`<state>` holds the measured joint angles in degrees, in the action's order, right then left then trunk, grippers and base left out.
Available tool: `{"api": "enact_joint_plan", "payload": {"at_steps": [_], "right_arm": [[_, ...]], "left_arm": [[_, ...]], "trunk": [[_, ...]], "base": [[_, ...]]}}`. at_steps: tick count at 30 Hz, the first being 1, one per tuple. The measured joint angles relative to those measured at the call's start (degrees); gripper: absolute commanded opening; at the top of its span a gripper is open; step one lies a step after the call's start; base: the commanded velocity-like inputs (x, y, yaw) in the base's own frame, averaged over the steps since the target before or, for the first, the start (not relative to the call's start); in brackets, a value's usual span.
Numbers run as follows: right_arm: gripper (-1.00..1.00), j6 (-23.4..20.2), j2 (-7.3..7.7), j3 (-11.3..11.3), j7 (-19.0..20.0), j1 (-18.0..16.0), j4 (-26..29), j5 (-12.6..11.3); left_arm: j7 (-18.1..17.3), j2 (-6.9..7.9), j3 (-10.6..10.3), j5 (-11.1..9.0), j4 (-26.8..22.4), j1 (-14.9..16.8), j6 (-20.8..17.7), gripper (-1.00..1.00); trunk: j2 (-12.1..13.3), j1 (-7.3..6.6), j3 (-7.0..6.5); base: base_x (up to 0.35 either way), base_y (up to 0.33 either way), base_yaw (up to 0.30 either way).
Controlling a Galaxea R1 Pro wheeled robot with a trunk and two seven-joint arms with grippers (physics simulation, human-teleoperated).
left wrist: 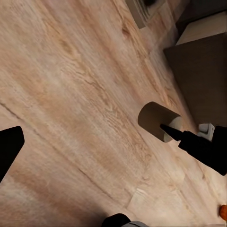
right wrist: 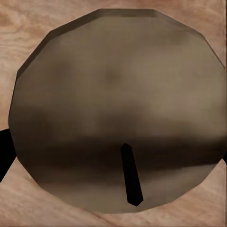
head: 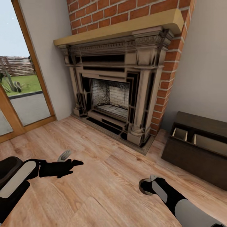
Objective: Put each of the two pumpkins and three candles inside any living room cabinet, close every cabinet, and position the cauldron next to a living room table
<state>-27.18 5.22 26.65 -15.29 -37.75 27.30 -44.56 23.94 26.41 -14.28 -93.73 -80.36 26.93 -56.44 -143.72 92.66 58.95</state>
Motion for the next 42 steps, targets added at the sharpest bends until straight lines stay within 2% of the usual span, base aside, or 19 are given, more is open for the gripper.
{"api": "enact_joint_plan", "payload": {"at_steps": [10,18,34,42], "right_arm": [[-1.00,0.0,0.07,-0.2,-0.1,0.0,-0.2,-0.6],[-1.00,-0.1,0.02,-0.2,-0.3,0.0,-0.4,-0.8],[-1.00,-0.1,-0.02,-0.2,-0.4,0.0,-0.6,-0.7],[-1.00,-0.1,-0.01,-0.2,-0.3,0.0,-0.7,-0.8]], "left_arm": [[0.0,-0.04,-0.3,0.0,0.0,0.0,0.0,1.00],[-0.1,-0.98,-0.4,0.0,-0.2,0.0,0.0,1.00],[-0.1,-1.05,-0.5,0.0,-0.3,0.0,0.0,1.00],[-0.3,-1.10,-0.5,0.0,-0.7,0.0,-0.1,1.00]], "trunk": [[0.1,-0.26,-1.71],[0.1,-0.25,-1.39],[0.1,-0.25,-0.84],[0.1,-0.25,-0.57]], "base": [[0.000,0.000,-0.240],[-0.010,-0.001,-0.254],[-0.121,-0.210,-0.256],[-0.002,-0.038,-0.256]]}}
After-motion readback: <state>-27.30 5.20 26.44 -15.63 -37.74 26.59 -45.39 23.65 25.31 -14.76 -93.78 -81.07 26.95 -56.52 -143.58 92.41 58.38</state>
